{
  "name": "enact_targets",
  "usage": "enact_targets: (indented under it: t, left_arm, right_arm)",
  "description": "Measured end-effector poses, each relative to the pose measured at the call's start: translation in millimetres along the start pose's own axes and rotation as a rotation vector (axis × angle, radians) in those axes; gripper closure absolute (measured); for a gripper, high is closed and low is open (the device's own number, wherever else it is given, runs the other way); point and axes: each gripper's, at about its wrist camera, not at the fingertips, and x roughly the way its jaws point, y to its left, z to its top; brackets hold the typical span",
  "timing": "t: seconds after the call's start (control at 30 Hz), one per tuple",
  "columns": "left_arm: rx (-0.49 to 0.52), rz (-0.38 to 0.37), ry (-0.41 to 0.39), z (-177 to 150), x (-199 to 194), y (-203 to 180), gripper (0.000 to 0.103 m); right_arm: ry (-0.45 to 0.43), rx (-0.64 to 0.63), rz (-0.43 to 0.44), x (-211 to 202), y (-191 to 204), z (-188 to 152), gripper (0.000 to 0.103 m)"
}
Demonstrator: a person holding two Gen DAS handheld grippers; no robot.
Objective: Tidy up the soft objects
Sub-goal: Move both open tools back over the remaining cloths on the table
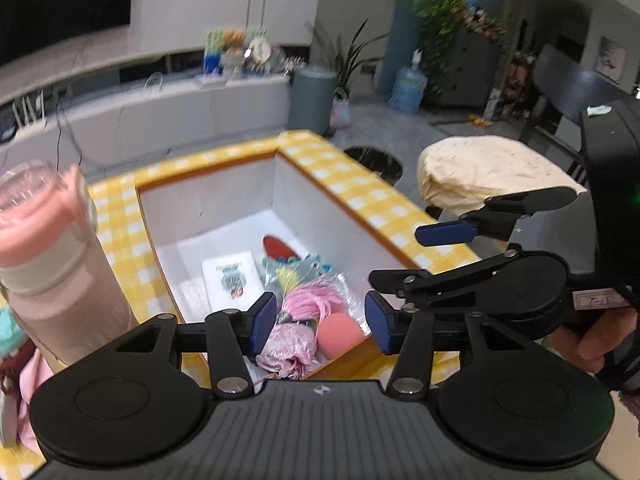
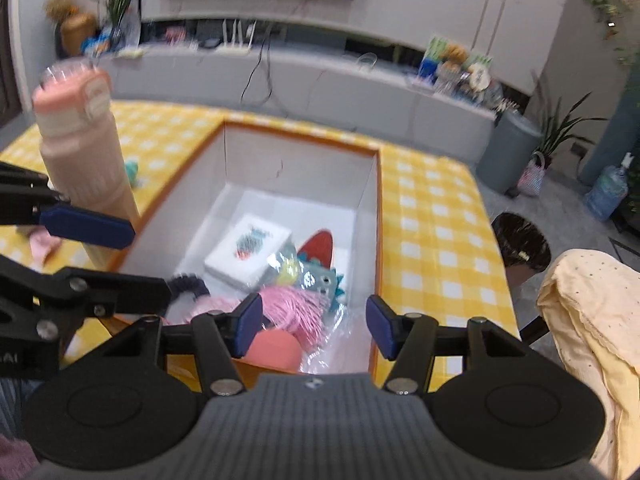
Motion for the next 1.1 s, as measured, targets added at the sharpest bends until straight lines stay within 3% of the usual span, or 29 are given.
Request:
enact_targets:
  t: [0.33,0.57,0.93,1.1]
  left_arm:
    - [-0.005,-0.029,-0.129,-24.6,-44.7,15.6,0.037]
    - [-0.157,-0.035,-0.191,-56.5,-64.4,58.2,0.032]
    - [-0.273,0.171,-0.168,-110.0,-83.3,119.6,0.034]
    - [-0.306,0.268,-0.165,-132.1,-99.2,149.9,0.035]
  right_arm:
    - [-0.121,0.07,0.015,-26.4,38.0,-21.5,0.043]
    - [-0.158,0.063,0.095,-32.6,74.0,-26.4,0.032]
    - [-0.134,-0.048,0.218,-12.8,159.6,-27.9,0.031]
    - [-0.17,-0.091,0.217,-5.0,195.4,-19.6,0.031]
